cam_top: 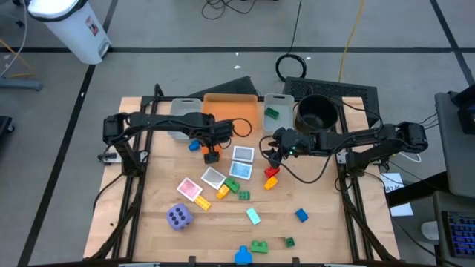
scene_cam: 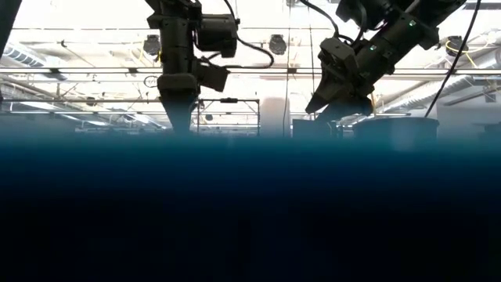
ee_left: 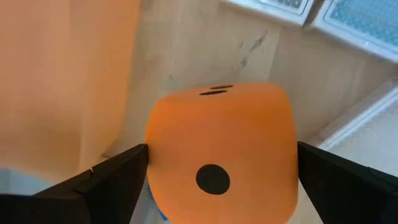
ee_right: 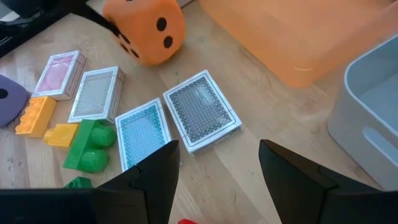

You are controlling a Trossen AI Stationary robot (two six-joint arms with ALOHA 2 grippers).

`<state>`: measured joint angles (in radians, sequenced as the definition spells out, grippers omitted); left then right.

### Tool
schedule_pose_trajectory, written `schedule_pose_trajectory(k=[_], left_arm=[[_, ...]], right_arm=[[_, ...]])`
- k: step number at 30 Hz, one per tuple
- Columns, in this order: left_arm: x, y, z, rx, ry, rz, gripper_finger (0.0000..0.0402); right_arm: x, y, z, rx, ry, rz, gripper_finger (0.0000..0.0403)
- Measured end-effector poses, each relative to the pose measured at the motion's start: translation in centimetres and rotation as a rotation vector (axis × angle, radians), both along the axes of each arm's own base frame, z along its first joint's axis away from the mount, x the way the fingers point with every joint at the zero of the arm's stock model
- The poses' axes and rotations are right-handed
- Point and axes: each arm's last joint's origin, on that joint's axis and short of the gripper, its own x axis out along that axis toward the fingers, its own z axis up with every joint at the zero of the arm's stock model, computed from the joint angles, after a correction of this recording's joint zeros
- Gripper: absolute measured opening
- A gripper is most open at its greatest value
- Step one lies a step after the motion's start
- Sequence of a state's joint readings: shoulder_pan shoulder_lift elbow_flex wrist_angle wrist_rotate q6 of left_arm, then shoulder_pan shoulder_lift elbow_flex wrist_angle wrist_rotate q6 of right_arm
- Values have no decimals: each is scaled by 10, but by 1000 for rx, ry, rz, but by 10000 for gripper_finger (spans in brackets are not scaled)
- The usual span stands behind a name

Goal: Pick & Place Toys
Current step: Put the orange dice into the orange bin

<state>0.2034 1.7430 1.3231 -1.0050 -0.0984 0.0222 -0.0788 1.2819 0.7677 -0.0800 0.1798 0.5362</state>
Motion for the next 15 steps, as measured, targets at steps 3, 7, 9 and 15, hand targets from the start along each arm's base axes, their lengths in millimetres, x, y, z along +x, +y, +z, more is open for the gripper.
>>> schedule_pose_trajectory(k=[3,7,9,15], left_arm=[[-2,-1,2,-24,-2,3,397],[-5,2,2,-82,9,12,397],[-5,4,2,-94,7,15,397],[-6,11,3,-95,-3,34,397]], right_arm=[[0,0,0,-2,0,0,210],[0,0,0,-2,0,0,210],[0,0,0,-2,0,-1,210],[0,0,0,0,0,-2,210]])
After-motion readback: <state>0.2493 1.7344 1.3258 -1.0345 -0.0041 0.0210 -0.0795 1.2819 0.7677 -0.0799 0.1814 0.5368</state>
